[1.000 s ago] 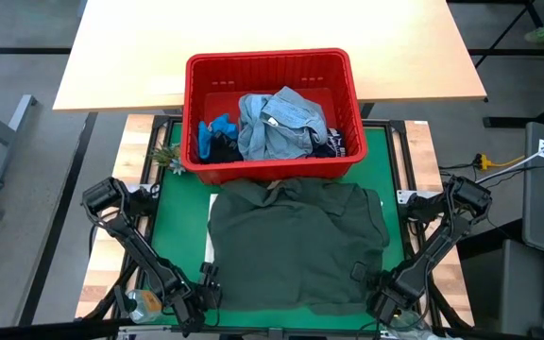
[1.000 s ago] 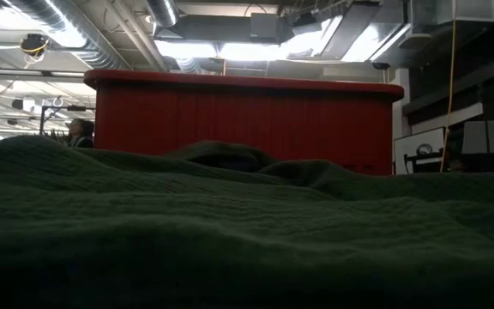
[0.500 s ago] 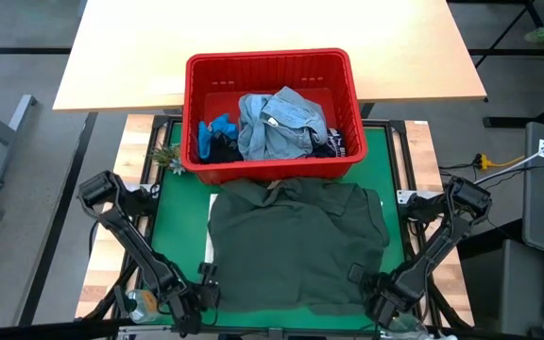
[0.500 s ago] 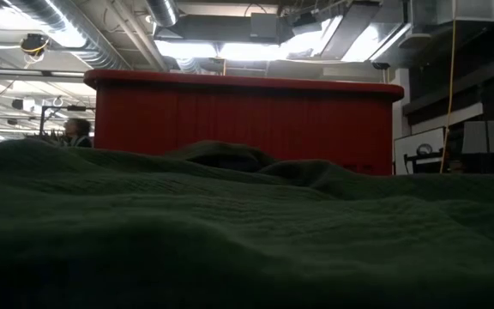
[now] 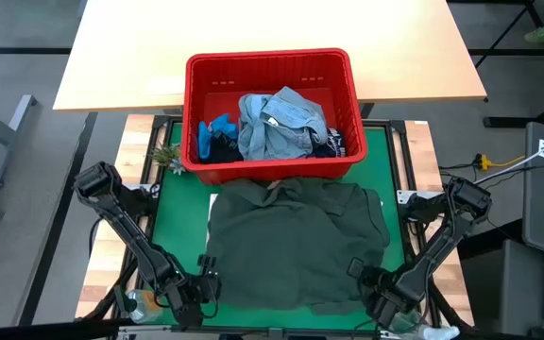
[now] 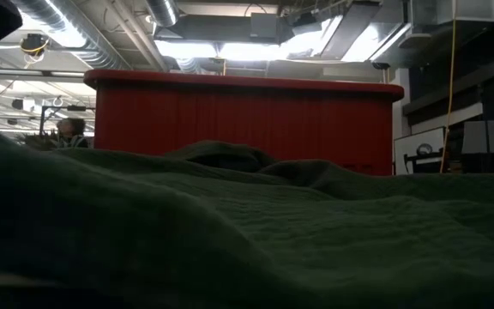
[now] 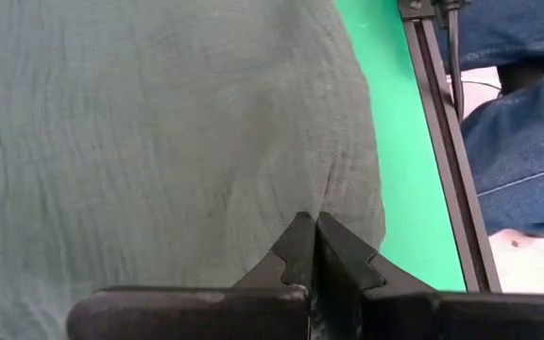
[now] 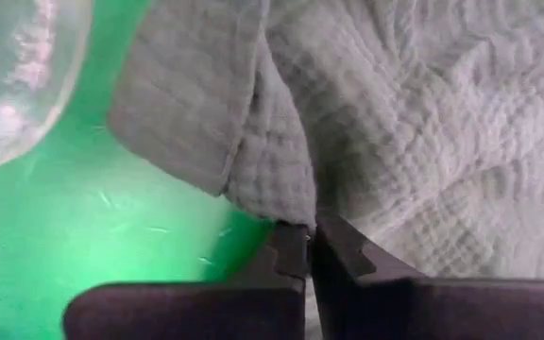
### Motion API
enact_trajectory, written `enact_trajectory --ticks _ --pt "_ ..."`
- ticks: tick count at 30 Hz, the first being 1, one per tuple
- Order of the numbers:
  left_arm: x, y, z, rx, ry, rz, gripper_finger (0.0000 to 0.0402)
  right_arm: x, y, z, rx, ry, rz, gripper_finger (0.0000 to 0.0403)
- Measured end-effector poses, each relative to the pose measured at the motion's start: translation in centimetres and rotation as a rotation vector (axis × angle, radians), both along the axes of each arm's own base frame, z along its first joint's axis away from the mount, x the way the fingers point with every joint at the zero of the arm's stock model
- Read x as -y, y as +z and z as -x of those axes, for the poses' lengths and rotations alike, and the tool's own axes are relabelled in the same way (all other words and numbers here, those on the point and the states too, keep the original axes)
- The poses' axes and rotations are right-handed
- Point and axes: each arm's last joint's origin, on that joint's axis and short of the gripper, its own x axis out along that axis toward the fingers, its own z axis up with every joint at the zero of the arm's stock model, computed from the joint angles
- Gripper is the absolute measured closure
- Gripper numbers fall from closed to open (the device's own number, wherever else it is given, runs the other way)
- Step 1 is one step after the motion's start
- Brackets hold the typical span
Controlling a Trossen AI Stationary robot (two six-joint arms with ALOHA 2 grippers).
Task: Fold Laundry from Bin
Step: Fold the green t-shirt
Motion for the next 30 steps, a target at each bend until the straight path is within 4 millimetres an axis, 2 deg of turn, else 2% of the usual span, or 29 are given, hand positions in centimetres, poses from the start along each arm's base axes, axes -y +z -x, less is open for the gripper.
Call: enact_trajectory --ticks 8,15,25,30 --pt "-0.4 0.5 -0.2 0.012 0.014 0.014 0.0401 1.1 0.0 -1.5 0.017 -0.061 0.011 0.0401" --pt "-1.2 2.9 0.3 0.088 0.046 0.044 0.0401 1.5 0.4 -1.9 0.012 -0.085 -0.007 0.0402" --pt "-3.5 5.1 1.2 0.081 0.144 0.033 0.0401 2.8 4.7 -0.9 0.103 -0.124 -0.13 0.0402" --pt "-4.8 5.7 1.4 0.083 0.216 0.011 0.0401 4.2 6.4 0.2 0.107 -0.248 -0.125 0.0402"
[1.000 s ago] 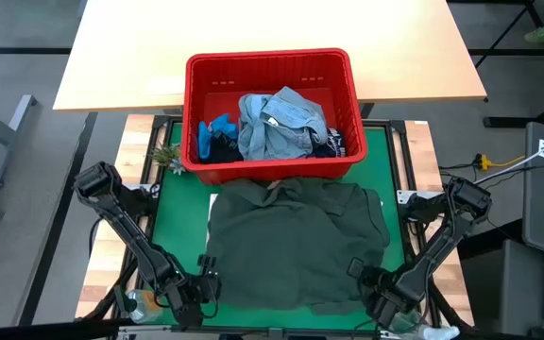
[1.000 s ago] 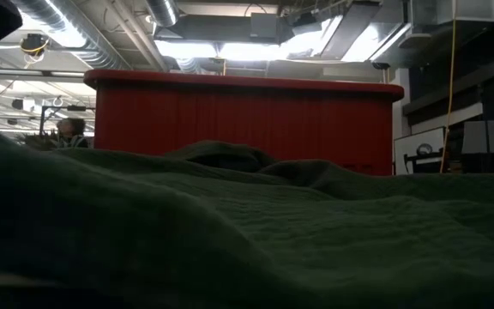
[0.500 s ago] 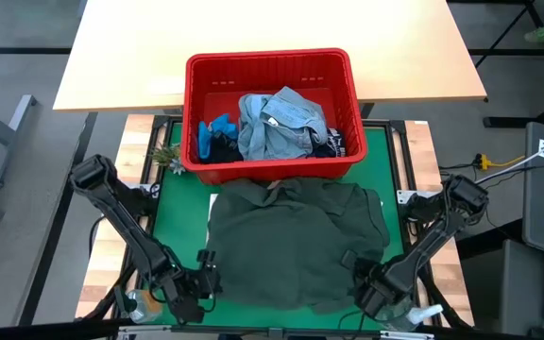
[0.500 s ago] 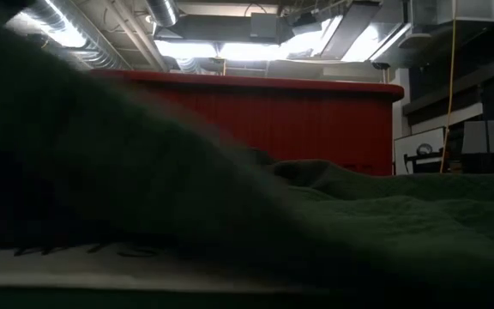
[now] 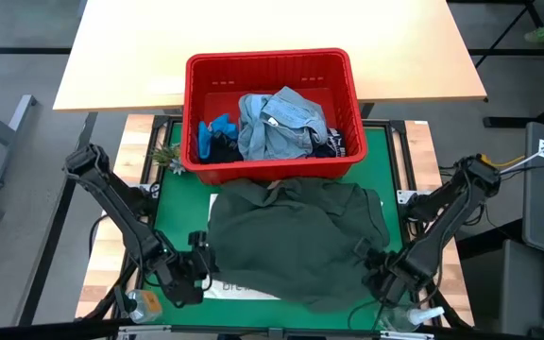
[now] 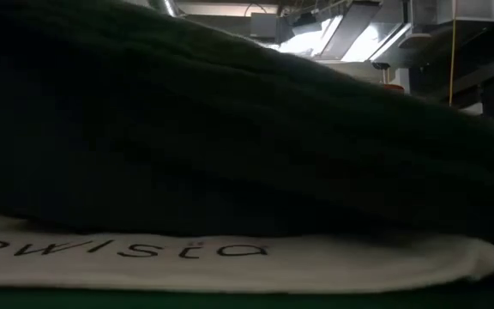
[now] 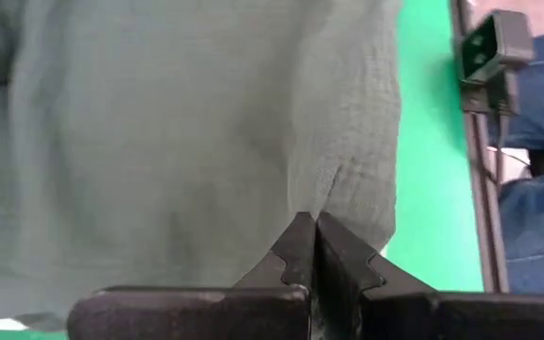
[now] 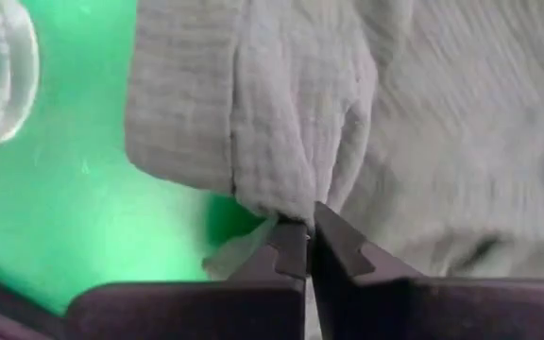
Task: Fold Laundry from Bin
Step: Fold the green t-shirt
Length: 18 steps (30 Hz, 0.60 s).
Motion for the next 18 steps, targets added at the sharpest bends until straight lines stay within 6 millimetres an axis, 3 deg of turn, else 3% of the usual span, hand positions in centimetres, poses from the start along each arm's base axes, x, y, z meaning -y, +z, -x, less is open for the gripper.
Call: enact_trajectory --ticks 10,18 --pt "-3.6 0.0 0.3 -0.083 0.228 -0.132 0.0401 2.4 1.2 1.6 -0.001 -0.362 0.109 0.0402" --pt "-6.1 -0.2 -0.8 -0.129 0.333 -0.192 0.0401 3.8 -0.8 2.8 -0.059 -0.544 0.209 0.0402"
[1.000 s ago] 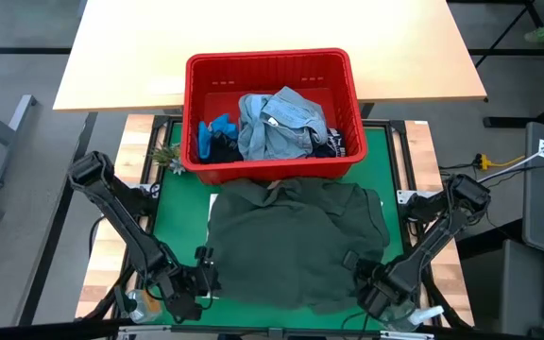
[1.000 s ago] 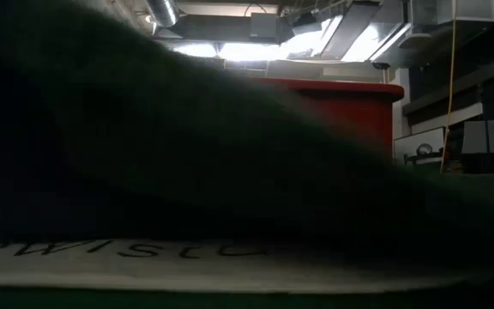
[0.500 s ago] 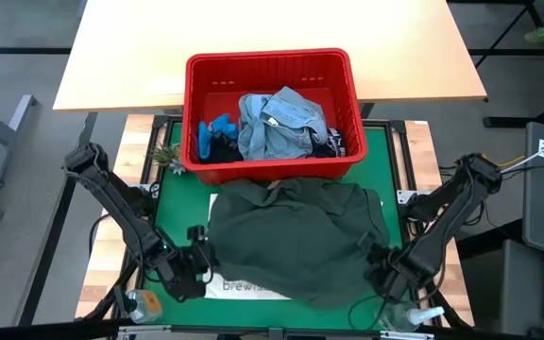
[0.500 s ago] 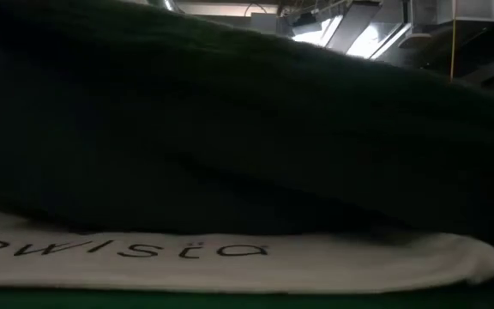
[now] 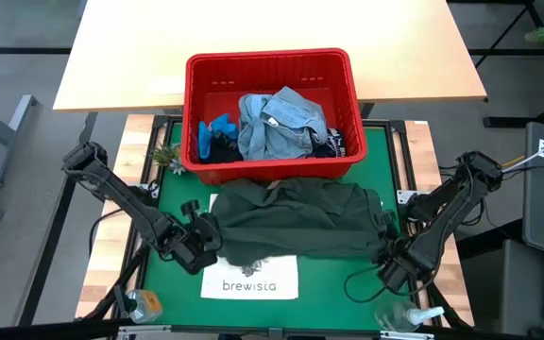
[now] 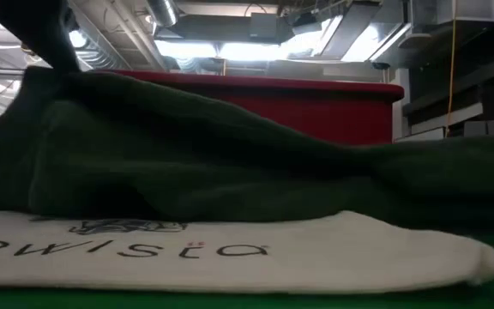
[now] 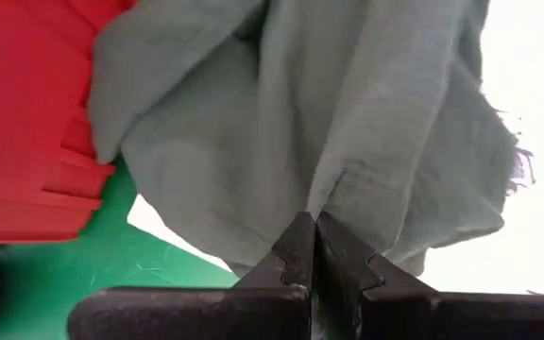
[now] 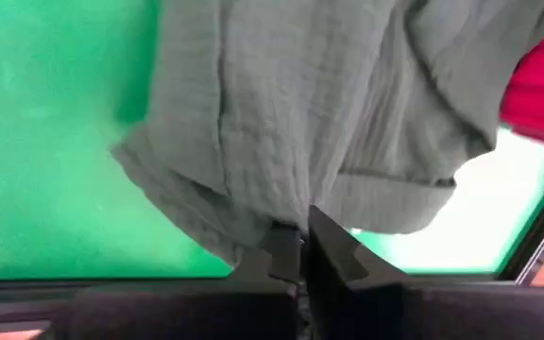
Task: Fold Laundry from Bin
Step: Fold the green t-shirt
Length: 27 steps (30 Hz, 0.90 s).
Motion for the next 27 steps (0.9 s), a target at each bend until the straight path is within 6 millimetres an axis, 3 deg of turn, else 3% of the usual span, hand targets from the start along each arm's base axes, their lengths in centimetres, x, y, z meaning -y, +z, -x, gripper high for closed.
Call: enact_trajectory --ticks 15,27 --pt "-3.5 -0.7 -1.6 -0.063 0.116 -0.046 0.0401 1.3 -2.6 0.9 -0.022 0.016 0.092 0.0402" --pt "-4.4 -4.3 -0.4 -0.131 0.134 -0.061 0.0401 1.9 -3.5 1.3 -0.039 0.023 0.134 0.0392"
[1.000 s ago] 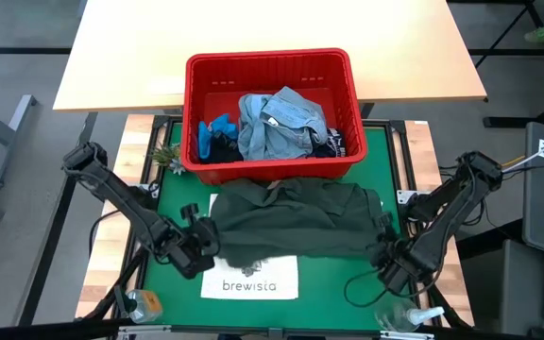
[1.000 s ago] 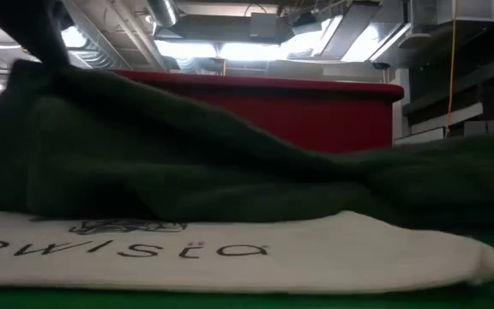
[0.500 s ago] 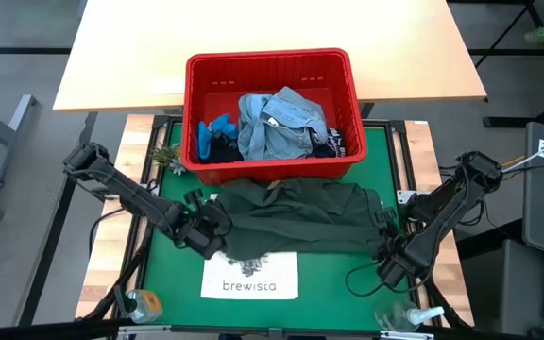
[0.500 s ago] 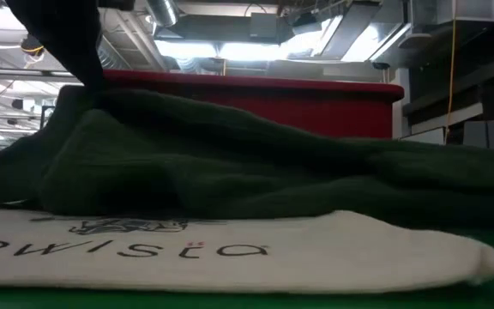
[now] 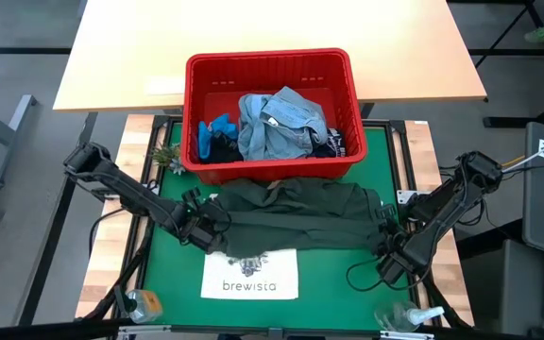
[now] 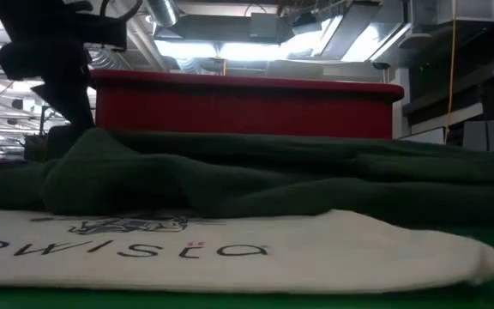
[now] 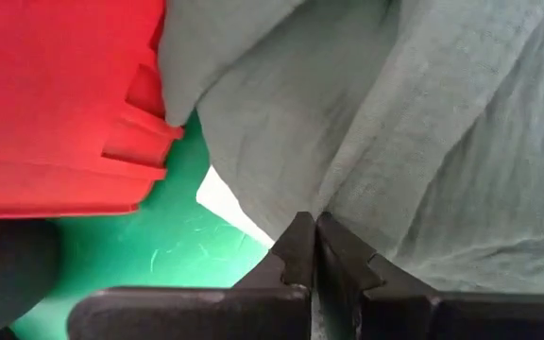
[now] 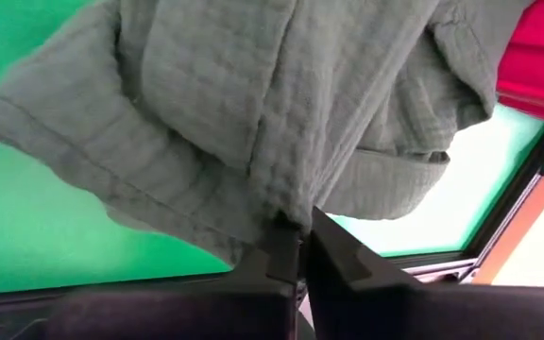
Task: Fold Laundry from Bin
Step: Fold the green t-shirt
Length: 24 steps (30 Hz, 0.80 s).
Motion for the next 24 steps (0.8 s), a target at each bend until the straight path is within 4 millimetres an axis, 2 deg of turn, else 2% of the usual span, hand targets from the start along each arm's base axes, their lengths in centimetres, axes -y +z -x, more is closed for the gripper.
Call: enact_trajectory --ticks 7,18,24 --pt "-0.05 -0.48 0.11 0.003 0.0 0.002 0.0394 0.01 0.0 0.03 -0.009 0.0 -0.001 0.0356" --pt "-0.12 -0.47 0.09 0.005 0.003 -0.002 0.0293 0.32 0.17 0.4 -0.066 -0.014 0.022 0.0261" --pt "0.3 0.23 -0.22 -0.008 -0.006 0.089 0.0281 0.29 0.24 0.88 -0.185 -0.074 -0.035 0.0236"
